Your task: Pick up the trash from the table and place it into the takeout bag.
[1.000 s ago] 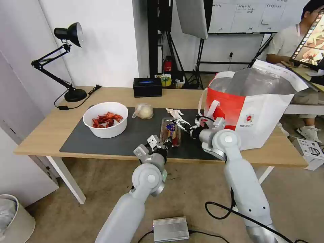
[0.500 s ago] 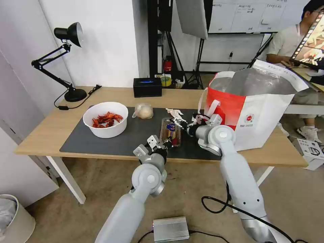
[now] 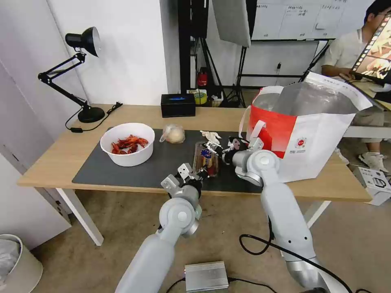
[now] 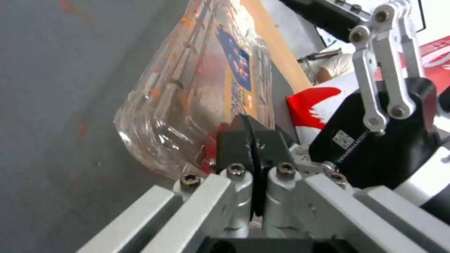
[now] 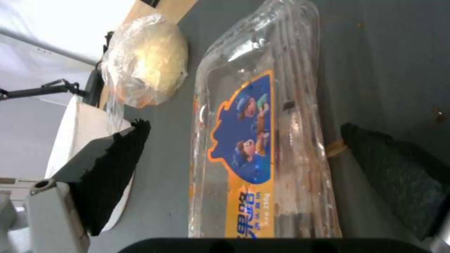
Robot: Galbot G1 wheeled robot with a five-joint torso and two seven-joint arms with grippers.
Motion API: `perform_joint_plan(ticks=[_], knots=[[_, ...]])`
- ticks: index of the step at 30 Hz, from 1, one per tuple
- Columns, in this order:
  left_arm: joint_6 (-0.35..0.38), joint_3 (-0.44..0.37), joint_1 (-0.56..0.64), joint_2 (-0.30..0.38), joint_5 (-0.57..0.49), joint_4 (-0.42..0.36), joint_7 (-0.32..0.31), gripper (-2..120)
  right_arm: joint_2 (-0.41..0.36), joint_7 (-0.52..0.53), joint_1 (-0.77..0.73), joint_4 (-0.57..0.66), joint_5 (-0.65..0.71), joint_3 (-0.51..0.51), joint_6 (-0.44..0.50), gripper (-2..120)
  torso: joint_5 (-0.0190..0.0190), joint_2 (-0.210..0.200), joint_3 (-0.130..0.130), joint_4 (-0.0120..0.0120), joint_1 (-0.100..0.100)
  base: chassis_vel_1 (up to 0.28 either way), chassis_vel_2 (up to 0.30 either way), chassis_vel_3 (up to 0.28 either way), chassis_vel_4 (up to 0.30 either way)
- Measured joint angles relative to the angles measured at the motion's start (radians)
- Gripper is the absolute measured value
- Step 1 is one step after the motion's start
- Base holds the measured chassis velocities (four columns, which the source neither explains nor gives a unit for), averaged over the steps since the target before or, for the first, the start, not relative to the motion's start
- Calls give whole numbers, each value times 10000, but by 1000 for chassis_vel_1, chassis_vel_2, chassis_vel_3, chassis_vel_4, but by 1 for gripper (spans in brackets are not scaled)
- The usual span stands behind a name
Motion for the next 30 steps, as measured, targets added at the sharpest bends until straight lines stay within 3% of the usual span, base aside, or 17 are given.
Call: perform_joint_plan(ticks=[30], knots=[[-10,-76,62,-17,-30,-210,0,0,249,53,201,-389,-10,-35,7,100,0,0,0,0,0,0,0,0,0]])
